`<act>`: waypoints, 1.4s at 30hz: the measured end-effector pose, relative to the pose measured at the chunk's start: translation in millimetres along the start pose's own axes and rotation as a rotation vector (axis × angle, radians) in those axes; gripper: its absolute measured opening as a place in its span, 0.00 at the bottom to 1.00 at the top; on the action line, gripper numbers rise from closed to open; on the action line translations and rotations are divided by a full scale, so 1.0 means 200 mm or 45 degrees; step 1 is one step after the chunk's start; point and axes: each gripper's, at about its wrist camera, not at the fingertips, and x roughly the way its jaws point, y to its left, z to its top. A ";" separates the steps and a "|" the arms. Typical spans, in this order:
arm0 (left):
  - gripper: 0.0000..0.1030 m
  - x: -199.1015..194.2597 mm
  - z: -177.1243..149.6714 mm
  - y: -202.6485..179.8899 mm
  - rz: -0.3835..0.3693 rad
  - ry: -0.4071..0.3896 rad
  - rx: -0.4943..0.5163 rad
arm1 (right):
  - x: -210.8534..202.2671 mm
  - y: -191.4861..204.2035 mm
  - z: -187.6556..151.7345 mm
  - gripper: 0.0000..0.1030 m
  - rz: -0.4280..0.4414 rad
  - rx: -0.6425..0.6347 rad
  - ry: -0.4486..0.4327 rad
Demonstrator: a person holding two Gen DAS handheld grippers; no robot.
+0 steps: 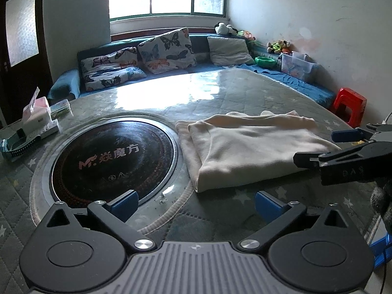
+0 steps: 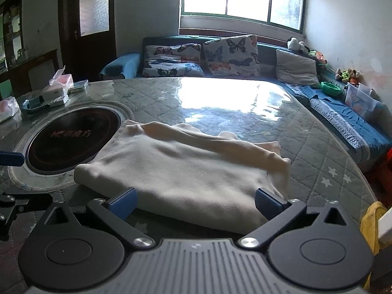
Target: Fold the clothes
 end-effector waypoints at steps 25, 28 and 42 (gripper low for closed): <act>1.00 -0.09 -0.13 -0.06 0.015 -0.065 0.046 | -0.10 0.08 -0.13 1.00 0.006 0.021 -0.035; 1.00 -0.09 -0.13 -0.06 0.017 -0.063 0.055 | -0.11 0.09 -0.14 1.00 0.006 0.023 -0.035; 1.00 -0.10 -0.15 -0.10 0.015 -0.071 0.075 | -0.14 0.09 -0.18 1.00 0.007 0.037 -0.048</act>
